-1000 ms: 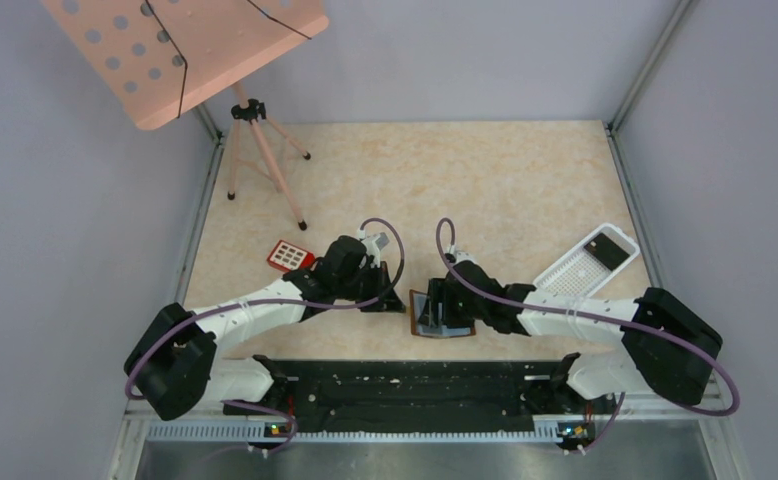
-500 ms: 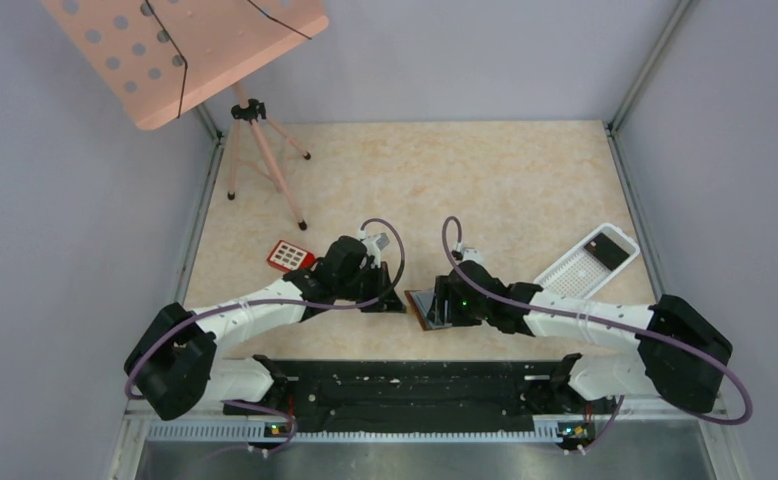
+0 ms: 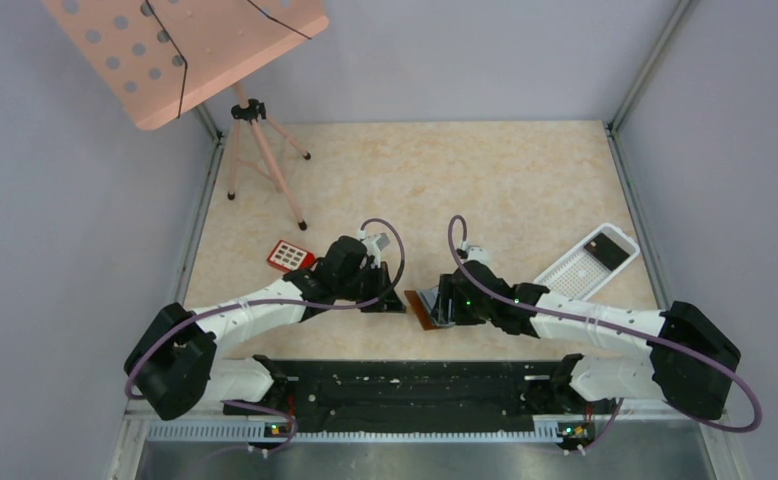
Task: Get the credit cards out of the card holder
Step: Remove the credit card from the card holder.
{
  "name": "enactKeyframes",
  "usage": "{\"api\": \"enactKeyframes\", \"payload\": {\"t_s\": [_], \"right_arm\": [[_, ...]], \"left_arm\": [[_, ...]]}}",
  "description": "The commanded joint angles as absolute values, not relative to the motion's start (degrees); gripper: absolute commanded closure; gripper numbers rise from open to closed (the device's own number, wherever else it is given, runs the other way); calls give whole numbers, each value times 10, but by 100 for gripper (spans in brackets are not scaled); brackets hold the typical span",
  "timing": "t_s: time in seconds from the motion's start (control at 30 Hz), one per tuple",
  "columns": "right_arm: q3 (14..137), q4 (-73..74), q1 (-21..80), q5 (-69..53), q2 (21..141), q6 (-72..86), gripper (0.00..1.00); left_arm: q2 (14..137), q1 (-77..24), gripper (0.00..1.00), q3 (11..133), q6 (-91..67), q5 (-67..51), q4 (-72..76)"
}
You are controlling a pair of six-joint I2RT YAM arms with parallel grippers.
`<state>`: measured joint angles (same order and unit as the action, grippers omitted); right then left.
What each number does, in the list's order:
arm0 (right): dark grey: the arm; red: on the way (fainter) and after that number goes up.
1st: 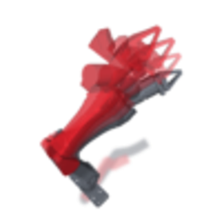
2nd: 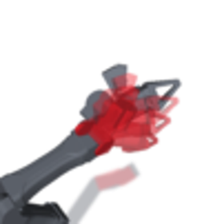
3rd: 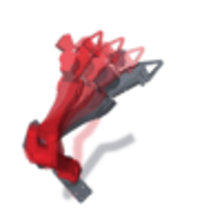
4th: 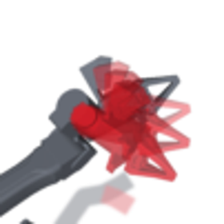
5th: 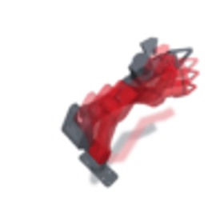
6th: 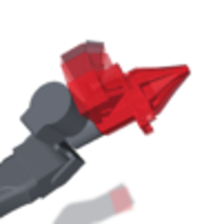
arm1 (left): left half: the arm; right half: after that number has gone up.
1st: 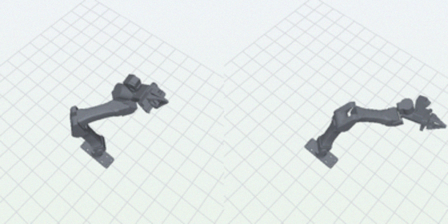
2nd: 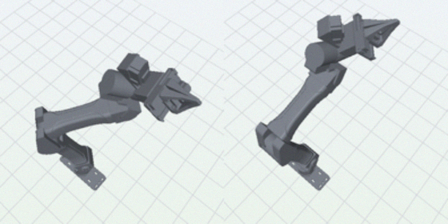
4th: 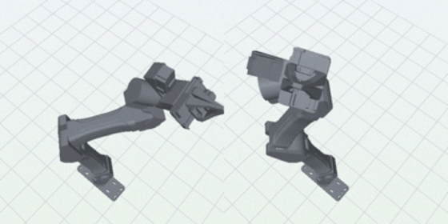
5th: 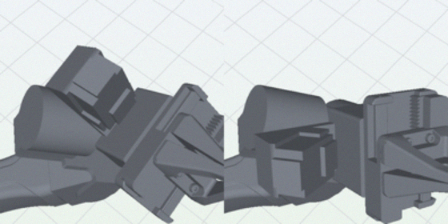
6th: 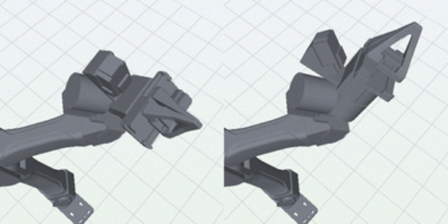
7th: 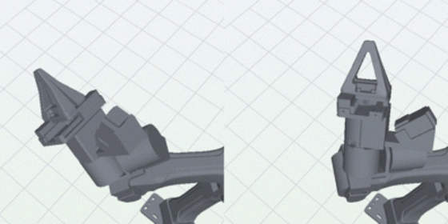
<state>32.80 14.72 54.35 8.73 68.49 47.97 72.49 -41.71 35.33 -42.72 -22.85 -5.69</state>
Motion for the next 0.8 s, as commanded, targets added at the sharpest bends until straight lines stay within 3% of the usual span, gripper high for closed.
{"api": "enactKeyframes", "payload": {"t_s": [0.0,0.77], "right_arm": [[351,177,548,106,682,461,41],[380,241,548,157,673,437,41]], "left_arm": [[717,-417,100,352,-418,-220,-51],[712,-417,100,348,-413,-214,-57]]}}
